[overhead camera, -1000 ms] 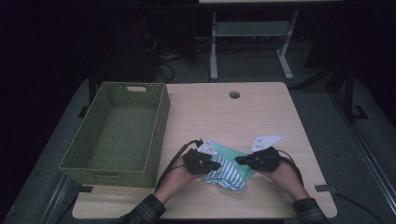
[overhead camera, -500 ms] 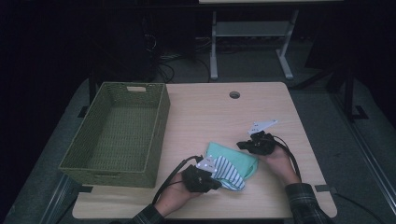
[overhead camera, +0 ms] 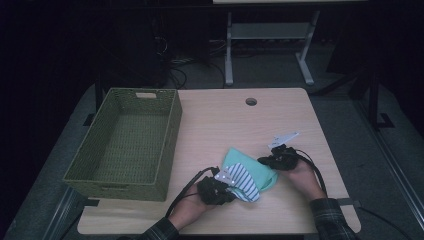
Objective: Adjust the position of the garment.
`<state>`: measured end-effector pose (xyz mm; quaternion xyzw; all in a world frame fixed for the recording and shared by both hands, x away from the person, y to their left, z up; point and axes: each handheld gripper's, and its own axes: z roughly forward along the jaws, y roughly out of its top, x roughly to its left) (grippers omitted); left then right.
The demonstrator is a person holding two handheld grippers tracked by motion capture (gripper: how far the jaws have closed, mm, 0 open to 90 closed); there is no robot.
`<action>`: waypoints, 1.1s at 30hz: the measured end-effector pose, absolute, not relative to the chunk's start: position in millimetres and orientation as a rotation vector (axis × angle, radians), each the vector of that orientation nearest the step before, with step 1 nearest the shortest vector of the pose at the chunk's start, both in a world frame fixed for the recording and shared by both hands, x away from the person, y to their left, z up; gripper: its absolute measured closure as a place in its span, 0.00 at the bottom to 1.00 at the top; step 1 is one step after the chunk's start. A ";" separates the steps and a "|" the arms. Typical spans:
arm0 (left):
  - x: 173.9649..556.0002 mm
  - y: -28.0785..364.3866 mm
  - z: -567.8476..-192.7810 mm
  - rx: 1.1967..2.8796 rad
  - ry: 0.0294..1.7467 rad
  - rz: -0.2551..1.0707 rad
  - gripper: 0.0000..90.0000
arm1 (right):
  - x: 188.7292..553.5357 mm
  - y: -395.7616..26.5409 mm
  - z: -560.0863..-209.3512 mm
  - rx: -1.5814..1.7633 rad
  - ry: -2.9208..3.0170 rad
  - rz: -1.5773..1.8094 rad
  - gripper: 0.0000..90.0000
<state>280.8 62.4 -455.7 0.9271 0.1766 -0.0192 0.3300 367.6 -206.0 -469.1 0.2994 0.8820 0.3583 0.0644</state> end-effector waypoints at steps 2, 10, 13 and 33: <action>283.2 64.5 -455.7 2.423 0.472 -0.042 1.00 | 364.3 -208.2 -468.5 0.913 2.667 1.078 1.00; 294.3 76.0 -451.8 2.414 0.509 0.021 1.00 | 350.7 -211.7 -466.5 0.886 2.681 1.081 1.00; 299.0 80.5 -450.7 2.397 0.538 0.034 1.00 | 345.1 -211.6 -464.8 0.883 2.686 1.076 1.00; 324.3 88.2 -446.5 2.382 0.586 0.126 0.99 | 310.9 -221.0 -461.9 0.889 2.674 1.136 1.00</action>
